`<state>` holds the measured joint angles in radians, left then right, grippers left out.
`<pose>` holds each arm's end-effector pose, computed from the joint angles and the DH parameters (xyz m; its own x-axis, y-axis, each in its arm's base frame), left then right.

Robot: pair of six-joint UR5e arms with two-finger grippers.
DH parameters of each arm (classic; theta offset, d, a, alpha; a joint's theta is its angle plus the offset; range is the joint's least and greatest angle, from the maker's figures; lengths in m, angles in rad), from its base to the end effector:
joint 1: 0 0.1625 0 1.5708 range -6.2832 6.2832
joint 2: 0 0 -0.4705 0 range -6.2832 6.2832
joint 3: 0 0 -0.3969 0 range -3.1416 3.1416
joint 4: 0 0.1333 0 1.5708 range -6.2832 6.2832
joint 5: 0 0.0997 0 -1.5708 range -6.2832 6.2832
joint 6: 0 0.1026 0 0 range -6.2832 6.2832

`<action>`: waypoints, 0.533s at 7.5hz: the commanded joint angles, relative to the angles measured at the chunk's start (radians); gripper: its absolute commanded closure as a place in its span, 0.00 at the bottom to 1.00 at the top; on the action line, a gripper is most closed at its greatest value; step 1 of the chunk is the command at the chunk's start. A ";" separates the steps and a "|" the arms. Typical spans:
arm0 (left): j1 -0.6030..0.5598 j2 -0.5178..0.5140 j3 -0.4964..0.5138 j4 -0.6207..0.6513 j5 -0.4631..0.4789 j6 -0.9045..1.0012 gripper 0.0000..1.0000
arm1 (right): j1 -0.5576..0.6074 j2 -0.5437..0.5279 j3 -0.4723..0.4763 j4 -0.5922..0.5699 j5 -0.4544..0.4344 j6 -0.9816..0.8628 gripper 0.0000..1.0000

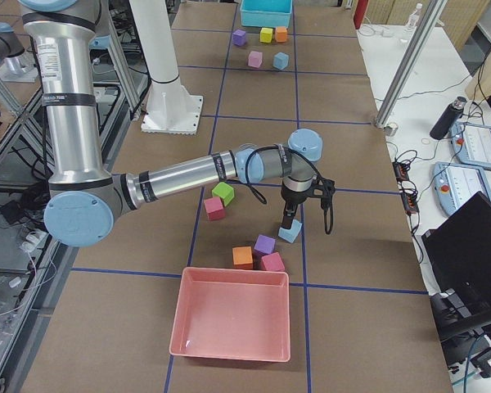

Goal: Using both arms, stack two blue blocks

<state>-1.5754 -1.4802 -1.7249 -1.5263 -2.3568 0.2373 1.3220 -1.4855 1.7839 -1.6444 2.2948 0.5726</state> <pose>-0.0628 -0.4543 0.6765 0.6880 0.2449 -0.6831 -0.1617 0.9694 0.1848 -0.0681 -0.5334 0.5673 0.7098 0.2366 0.6635 -0.1720 0.9716 -0.1625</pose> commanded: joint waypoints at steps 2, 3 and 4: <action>0.000 0.000 0.001 0.000 0.002 0.000 0.02 | -0.099 0.092 -0.073 0.018 -0.033 0.136 0.00; 0.000 0.001 0.001 0.000 -0.001 0.000 0.02 | -0.116 0.088 -0.157 0.176 -0.049 0.203 0.00; 0.000 0.003 0.001 0.000 0.001 0.000 0.02 | -0.141 0.088 -0.240 0.354 -0.052 0.293 0.00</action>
<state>-1.5754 -1.4789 -1.7242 -1.5263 -2.3563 0.2376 1.2113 -1.4025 1.6426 -1.4828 2.2535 0.7649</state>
